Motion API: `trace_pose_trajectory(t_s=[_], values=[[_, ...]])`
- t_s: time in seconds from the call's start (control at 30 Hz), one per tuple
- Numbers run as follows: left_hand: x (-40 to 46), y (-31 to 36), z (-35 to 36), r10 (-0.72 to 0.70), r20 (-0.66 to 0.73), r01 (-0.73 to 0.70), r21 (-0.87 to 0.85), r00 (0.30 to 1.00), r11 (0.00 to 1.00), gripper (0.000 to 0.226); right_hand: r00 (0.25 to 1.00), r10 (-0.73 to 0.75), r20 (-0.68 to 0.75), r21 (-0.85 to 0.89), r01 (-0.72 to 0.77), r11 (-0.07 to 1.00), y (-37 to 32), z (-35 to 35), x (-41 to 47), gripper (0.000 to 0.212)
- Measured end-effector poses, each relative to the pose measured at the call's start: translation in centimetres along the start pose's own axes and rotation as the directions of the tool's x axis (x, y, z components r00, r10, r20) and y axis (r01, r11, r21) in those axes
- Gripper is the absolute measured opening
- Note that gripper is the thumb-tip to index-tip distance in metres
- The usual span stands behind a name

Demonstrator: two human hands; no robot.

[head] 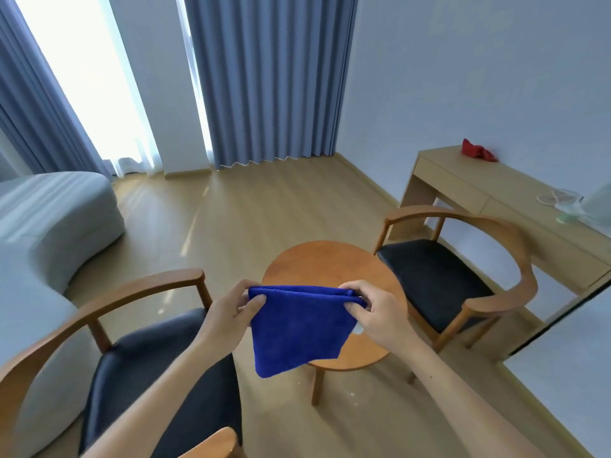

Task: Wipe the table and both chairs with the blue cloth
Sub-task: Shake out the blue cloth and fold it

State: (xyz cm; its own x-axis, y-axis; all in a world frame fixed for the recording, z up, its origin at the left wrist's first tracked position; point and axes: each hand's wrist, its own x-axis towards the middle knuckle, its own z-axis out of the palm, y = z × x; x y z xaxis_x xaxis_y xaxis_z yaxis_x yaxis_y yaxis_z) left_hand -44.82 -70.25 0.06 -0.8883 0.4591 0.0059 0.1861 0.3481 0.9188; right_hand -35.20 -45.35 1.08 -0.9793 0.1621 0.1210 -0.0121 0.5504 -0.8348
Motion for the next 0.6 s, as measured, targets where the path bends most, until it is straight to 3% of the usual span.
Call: trace_pose_trajectory(t_s=[0.27, 0.6], values=[[5.1, 1.8, 14.4, -0.185, 0.017, 0.186, -0.113, 0.983, 0.976, 0.013, 0.995, 0.064, 0.077, -0.023, -0.062, 0.998, 11.5, -10.1, 2.4, 0.020], [12.2, -2.5, 21.1, -0.371, -0.099, 0.359, -0.119, 0.923, 0.926, 0.008, 0.954, 0.157, 0.254, -0.106, -0.134, 0.985, 20.7, -12.1, 11.2, 0.020]])
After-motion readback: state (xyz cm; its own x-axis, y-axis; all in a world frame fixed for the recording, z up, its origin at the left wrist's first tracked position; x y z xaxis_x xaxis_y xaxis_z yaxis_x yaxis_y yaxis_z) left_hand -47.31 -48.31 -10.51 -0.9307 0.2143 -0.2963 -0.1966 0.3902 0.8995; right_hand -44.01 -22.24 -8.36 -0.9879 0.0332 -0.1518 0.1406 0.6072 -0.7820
